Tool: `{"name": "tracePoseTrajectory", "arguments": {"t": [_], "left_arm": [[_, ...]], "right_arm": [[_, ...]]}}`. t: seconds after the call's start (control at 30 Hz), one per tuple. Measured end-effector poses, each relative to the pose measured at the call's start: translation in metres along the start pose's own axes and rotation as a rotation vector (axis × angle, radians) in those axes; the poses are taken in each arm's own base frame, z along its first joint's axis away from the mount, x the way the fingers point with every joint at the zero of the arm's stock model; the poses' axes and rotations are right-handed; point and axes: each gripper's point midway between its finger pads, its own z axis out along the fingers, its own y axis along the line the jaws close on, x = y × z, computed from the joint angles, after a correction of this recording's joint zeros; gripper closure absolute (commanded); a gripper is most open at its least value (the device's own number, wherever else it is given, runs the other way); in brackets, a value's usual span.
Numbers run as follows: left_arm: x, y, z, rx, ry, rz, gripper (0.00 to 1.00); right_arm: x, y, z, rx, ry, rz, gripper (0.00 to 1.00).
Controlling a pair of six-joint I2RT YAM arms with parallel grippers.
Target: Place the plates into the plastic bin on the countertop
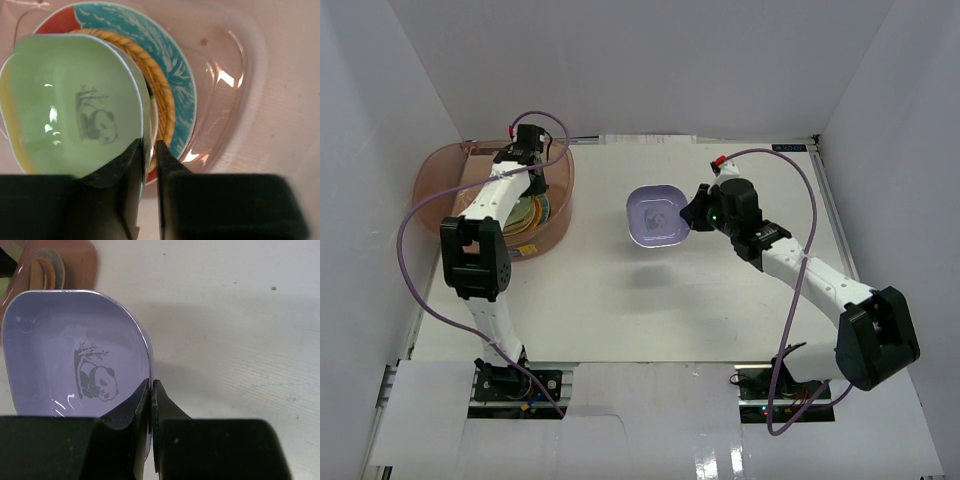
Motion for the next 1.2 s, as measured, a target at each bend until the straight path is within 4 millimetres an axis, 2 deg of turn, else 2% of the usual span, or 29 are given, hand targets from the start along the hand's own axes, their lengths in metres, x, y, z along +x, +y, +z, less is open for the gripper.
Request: {"name": "tracePoseTrajectory", "arguments": {"t": [0.03,0.1,0.13,0.2,0.3,0.43,0.53,0.6,0.63,0.7,0.73,0.8,0.93,1.1,1.13,1.2], "left_arm": [[0.002,0.001,0.001,-0.005,0.001,-0.004,0.5],[0.005,0.001,0.001,-0.004,0.007,-0.01,0.37],[0.006,0.0,0.0,0.003,0.007,-0.016,0.26],[0.005,-0.002,-0.007,0.032,-0.001,-0.029,0.21],[-0.008,-0.005,-0.036,0.107,-0.052,-0.067,0.24],[-0.038,-0.013,-0.107,0.274,-0.202,-0.128,0.3],[-0.039,-0.036,-0.175,0.469,-0.299,-0.135,0.33],[-0.026,-0.06,-0.215,0.611,-0.329,-0.115,0.33],[-0.014,-0.076,-0.235,0.689,-0.33,-0.095,0.33],[0.015,-0.104,-0.262,0.821,-0.299,-0.049,0.33],[0.032,-0.117,-0.269,0.877,-0.265,-0.022,0.33],[0.057,-0.134,-0.269,0.926,-0.195,0.01,0.34],[0.091,-0.158,-0.242,0.916,-0.065,0.05,0.41],[0.105,-0.176,-0.219,0.875,-0.013,0.088,0.5],[0.107,-0.179,-0.216,0.864,-0.011,0.098,0.57],[0.109,-0.184,-0.209,0.83,-0.02,0.123,0.64]], "right_arm": [[-0.002,0.004,0.002,-0.002,-0.001,-0.006,0.92],[-0.004,0.01,0.007,-0.005,0.0,-0.018,0.92],[-0.006,0.015,0.009,-0.007,-0.001,-0.024,0.92],[-0.008,0.02,0.012,-0.011,-0.003,-0.033,0.92],[-0.005,0.026,0.016,-0.014,0.005,-0.042,0.92],[0.002,0.026,0.02,-0.001,0.022,-0.049,0.92],[0.003,0.023,0.022,0.021,0.031,-0.05,0.92],[0.002,0.023,0.022,0.031,0.029,-0.052,0.92],[0.001,0.023,0.022,0.036,0.028,-0.053,0.92],[0.0,0.021,0.022,0.051,0.026,-0.054,0.92],[0.0,0.02,0.022,0.056,0.027,-0.054,0.92],[0.0,0.02,0.022,0.062,0.027,-0.055,0.92],[0.001,0.019,0.022,0.072,0.025,-0.058,0.92],[0.003,0.019,0.021,0.079,0.031,-0.061,0.92],[0.003,0.018,0.021,0.08,0.033,-0.061,0.92],[0.004,0.016,0.021,0.089,0.035,-0.064,0.92]]}}
